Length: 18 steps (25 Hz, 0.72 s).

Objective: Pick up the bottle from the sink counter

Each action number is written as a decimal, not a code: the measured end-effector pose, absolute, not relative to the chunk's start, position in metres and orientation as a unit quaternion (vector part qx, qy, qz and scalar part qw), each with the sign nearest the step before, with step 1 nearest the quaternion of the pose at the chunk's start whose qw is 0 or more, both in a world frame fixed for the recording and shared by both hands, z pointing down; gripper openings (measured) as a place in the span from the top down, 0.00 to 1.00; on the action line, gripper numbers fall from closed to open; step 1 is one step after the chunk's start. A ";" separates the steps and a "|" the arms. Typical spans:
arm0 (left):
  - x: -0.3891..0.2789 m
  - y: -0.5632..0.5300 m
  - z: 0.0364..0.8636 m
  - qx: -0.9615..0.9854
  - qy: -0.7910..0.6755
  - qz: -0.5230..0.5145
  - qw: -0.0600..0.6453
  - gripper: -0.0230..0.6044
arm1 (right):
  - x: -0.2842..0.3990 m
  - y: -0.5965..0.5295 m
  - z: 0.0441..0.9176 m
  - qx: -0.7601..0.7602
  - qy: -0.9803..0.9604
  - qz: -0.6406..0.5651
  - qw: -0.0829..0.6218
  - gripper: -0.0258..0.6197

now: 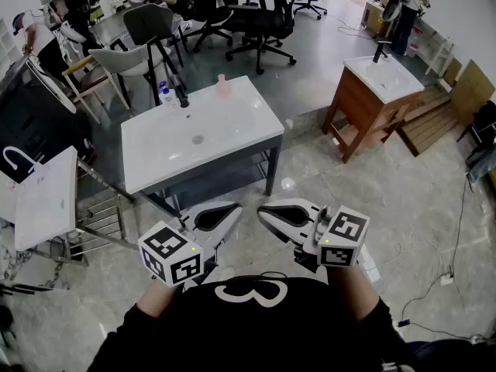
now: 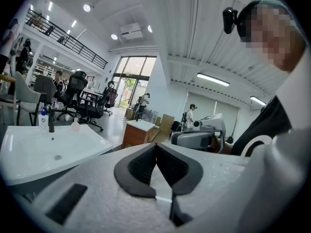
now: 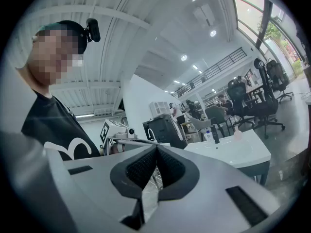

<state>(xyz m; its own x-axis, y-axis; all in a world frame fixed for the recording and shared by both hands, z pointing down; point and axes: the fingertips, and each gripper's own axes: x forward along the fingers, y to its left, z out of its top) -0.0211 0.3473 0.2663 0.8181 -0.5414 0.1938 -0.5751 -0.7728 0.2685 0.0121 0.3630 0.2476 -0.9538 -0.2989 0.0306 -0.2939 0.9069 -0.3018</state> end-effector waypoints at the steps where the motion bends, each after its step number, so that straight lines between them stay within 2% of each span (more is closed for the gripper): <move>1: -0.018 0.349 0.265 0.940 -0.298 0.051 0.159 0.94 | 0.015 0.364 0.247 -0.151 0.977 -0.151 0.007 0.94; 18: 0.029 0.377 0.266 0.933 -0.326 0.048 0.145 0.94 | 0.068 0.387 0.251 -0.152 0.978 -0.144 0.008 0.94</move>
